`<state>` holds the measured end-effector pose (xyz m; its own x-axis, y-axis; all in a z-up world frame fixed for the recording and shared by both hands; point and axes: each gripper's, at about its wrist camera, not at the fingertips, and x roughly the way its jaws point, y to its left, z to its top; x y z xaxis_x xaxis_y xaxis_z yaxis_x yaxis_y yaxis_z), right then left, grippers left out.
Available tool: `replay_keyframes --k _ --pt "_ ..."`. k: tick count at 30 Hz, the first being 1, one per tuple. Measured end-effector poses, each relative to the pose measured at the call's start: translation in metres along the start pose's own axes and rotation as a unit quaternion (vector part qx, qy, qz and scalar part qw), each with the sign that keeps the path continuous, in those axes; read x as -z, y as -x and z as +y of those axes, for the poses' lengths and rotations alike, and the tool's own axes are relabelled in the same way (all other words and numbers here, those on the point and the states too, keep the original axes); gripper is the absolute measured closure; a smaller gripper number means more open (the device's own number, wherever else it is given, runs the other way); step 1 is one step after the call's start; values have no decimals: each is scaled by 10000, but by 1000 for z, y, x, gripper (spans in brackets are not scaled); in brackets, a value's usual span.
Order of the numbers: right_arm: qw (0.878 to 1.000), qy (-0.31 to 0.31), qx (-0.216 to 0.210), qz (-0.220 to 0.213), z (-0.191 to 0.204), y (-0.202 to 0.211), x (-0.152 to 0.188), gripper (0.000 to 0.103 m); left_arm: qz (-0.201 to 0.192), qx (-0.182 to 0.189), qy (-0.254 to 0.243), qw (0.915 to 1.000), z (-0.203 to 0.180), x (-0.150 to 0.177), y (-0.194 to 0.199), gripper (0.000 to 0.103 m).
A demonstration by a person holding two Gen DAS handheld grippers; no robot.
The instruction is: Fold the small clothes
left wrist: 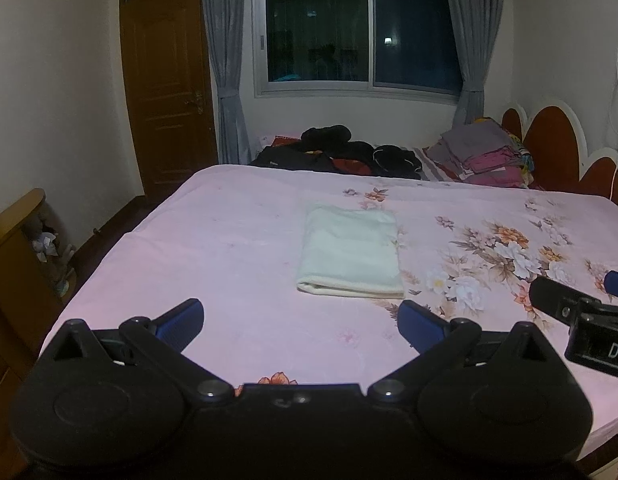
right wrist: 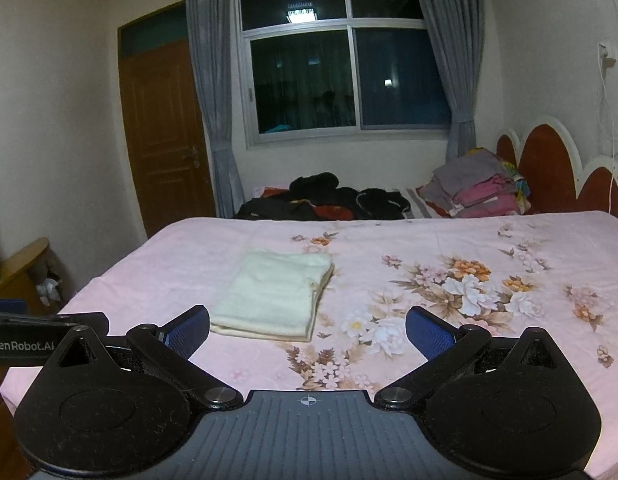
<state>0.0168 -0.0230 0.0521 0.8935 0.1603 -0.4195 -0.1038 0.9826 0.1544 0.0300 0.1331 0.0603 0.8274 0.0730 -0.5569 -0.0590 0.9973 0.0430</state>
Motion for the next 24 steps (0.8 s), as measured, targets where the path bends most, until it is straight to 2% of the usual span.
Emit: replay_keyframes --k 24 --pt "10000 46 -32 10 -2 -1 -1 0 -10 -26 -5 10000 2 4 2 0"
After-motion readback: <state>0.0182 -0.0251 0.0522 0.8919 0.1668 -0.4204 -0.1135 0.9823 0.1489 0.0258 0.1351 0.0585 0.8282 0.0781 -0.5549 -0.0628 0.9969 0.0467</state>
